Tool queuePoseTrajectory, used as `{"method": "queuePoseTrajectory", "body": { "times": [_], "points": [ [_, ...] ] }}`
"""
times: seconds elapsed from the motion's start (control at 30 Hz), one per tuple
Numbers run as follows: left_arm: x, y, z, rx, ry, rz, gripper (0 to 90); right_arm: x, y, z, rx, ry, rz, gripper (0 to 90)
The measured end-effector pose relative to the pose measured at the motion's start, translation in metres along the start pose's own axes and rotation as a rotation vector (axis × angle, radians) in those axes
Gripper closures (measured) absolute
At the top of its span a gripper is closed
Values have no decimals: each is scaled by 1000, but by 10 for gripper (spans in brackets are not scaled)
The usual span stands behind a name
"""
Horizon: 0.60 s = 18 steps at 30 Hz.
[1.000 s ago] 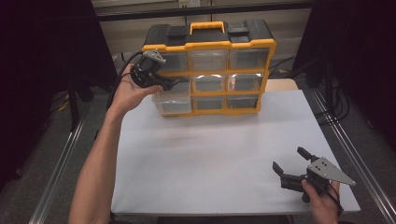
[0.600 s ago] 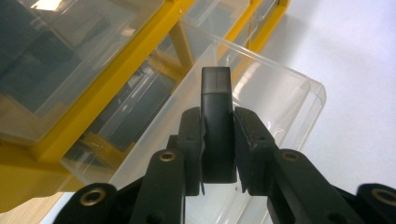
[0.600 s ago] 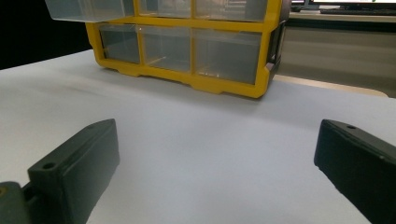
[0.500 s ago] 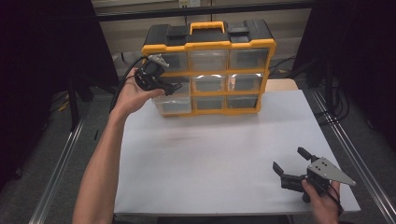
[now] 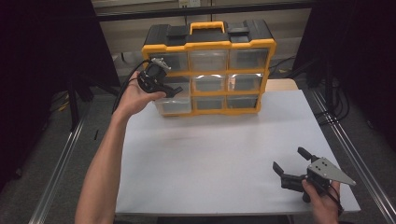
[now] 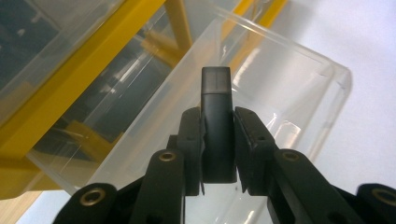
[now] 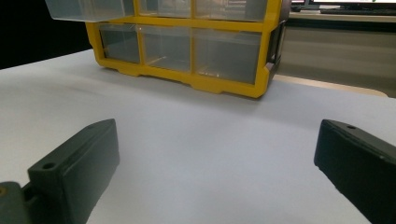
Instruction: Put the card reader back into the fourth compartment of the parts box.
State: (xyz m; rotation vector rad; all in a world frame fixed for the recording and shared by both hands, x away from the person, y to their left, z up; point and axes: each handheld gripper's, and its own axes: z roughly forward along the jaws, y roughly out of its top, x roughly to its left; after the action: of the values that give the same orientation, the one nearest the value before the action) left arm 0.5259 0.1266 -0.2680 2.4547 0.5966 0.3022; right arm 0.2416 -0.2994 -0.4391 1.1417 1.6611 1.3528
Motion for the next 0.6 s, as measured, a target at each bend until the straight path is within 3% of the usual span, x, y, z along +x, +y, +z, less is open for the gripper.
{"method": "queuePoseTrajectory", "body": {
  "times": [0.23,0.3,0.33,0.37,0.4,0.6],
  "points": [
    [-1,2,0,-2,-3,0,734,0,0,0,-1,4,-2,1],
    [1,1,0,-2,8,-24,732,0,0,0,-2,4,-4,1],
    [-1,0,1,-25,6,-54,730,0,0,0,-1,4,-3,2],
    [2,0,-1,-11,-8,-28,728,0,0,0,-1,5,-4,2],
    [2,0,-2,-16,-5,-29,723,0,0,0,0,6,-4,2],
    [-7,6,-8,-69,45,-48,550,0,0,0,2,6,-5,2]
  ]
}}
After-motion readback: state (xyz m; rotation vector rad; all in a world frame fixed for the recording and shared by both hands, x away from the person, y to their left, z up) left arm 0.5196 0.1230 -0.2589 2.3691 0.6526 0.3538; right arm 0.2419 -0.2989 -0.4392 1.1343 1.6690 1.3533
